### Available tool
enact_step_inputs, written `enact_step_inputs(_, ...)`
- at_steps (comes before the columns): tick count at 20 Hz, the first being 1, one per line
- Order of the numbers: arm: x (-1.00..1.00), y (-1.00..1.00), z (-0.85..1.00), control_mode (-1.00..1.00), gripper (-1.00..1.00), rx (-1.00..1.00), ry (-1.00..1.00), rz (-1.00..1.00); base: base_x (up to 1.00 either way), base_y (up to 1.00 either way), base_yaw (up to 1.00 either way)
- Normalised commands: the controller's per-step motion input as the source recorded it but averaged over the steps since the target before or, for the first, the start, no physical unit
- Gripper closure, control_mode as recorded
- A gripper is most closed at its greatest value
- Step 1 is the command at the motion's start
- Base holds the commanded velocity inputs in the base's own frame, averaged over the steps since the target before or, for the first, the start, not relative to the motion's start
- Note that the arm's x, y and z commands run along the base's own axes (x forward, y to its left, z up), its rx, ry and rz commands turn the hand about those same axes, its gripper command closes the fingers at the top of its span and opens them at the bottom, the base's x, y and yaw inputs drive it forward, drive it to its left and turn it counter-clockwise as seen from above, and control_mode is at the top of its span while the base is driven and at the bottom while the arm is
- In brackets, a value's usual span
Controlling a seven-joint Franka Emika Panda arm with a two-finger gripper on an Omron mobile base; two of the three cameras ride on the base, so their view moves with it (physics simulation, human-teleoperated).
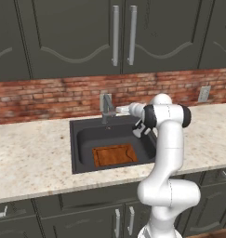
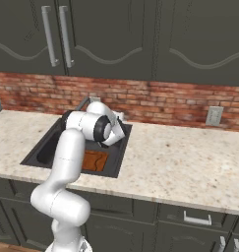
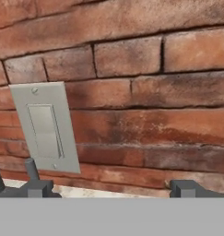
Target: Turn on the sink faucet with hot water and rinse the cutting board for ten seconds, then turn off the faucet. Push the cutting board to reach the water if necessary.
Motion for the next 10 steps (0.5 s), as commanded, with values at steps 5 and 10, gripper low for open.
enact_step_inputs(5,-0.02,0.05,0.00,-1.00,-1.00,0.00,0.00,0.00,0.00,0.00,0.00)
enact_step_inputs(10,-0.01,0.15,0.00,-1.00,-1.00,0.00,0.00,0.00,0.00,0.00,0.00)
